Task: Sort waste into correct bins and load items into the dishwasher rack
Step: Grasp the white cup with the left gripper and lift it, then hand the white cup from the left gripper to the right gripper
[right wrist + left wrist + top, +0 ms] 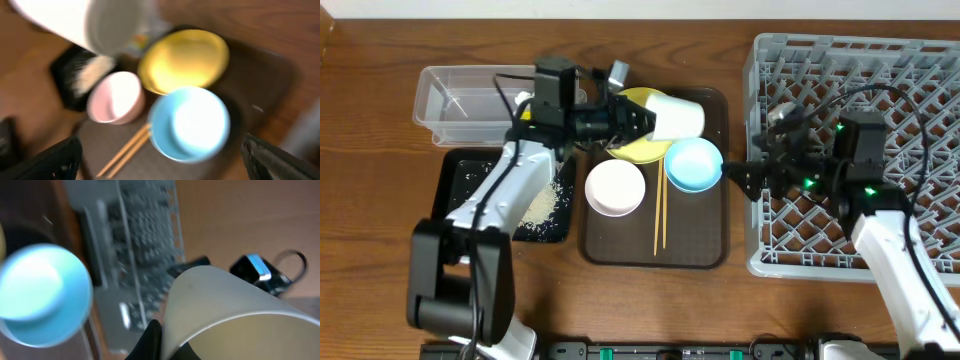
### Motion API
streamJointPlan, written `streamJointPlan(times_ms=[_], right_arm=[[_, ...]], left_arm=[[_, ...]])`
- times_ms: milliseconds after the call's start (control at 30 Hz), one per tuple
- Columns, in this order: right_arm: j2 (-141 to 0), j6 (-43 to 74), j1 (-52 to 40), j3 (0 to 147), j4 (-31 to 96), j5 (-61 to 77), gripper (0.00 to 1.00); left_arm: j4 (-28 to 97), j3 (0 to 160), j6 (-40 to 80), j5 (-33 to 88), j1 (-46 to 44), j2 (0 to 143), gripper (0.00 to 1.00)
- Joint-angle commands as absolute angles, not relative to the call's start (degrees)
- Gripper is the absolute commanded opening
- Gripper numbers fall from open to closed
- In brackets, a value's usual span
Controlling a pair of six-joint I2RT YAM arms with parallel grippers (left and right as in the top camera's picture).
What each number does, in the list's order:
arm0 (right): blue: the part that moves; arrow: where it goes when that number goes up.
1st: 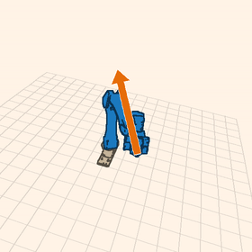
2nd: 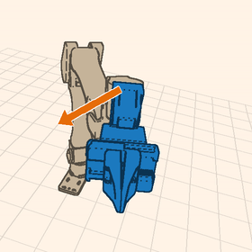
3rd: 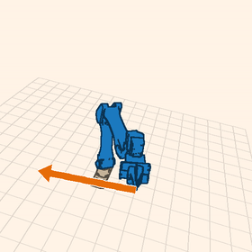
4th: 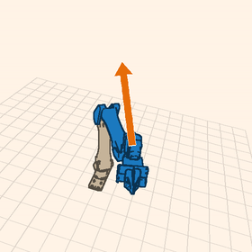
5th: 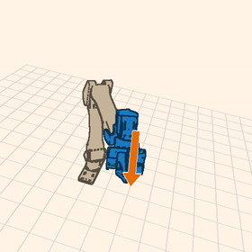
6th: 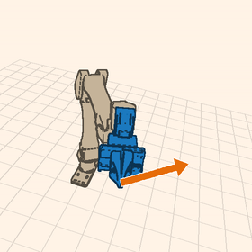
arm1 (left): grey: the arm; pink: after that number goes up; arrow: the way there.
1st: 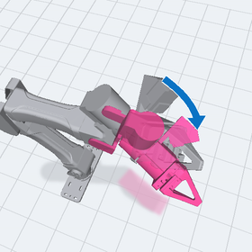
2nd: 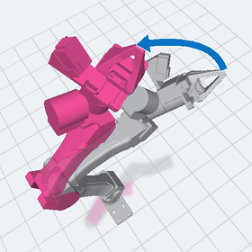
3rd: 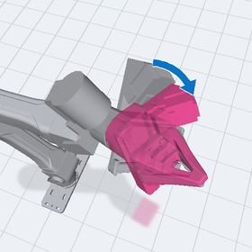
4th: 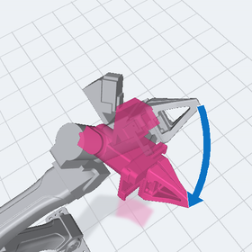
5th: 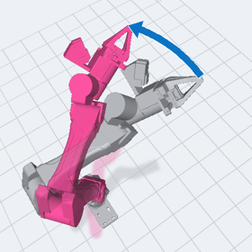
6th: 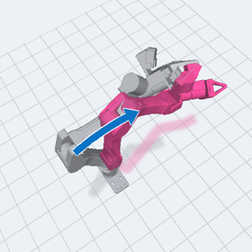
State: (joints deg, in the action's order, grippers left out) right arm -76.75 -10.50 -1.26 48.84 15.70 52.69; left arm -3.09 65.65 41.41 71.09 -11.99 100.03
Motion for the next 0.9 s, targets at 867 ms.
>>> streamJointPlan(times_ms=[867], right_arm=[[-82.04, -11.20, -5.67, 49.71, -7.79, 70.57, 0.92]], left_arm=[[-3.57, 65.98, 45.56, 78.43, -17.34, 100.57, 0.06]])
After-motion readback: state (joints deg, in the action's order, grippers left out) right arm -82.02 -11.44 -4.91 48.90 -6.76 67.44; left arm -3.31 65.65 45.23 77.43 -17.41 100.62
